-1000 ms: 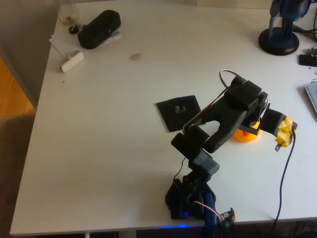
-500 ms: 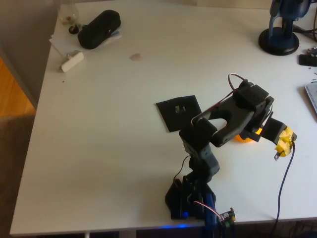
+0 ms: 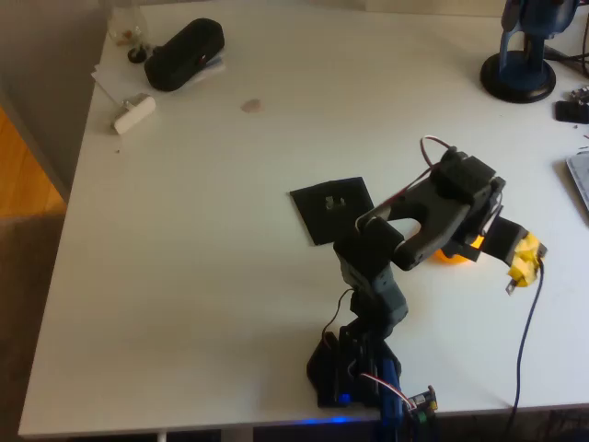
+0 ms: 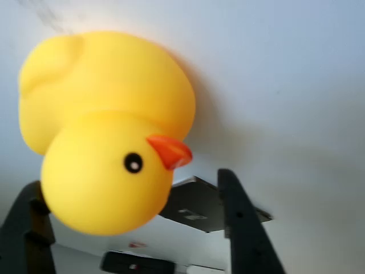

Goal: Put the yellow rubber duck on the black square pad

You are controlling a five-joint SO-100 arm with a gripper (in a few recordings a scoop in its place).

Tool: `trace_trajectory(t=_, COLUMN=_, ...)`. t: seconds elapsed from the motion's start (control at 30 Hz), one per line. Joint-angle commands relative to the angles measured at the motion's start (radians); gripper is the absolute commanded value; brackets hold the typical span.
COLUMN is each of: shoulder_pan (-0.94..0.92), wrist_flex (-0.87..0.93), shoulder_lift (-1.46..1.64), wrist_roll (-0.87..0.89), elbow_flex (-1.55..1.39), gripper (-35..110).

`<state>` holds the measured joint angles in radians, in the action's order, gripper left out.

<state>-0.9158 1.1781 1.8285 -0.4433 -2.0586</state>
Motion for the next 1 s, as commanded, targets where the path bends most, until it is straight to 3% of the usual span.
trace_trajectory(t=0.0, shoulder_pan=0.031, wrist_flex=0.011, shoulder_lift=0.017, wrist_roll=-0.009, elbow_flex=-0.021, gripper=33)
trace_trajectory(t=0.97, shoulder_pan=0.061, wrist_flex=0.011, shoulder_lift=0.02, wrist_roll=-0.008, elbow_flex=-0.023, gripper=33)
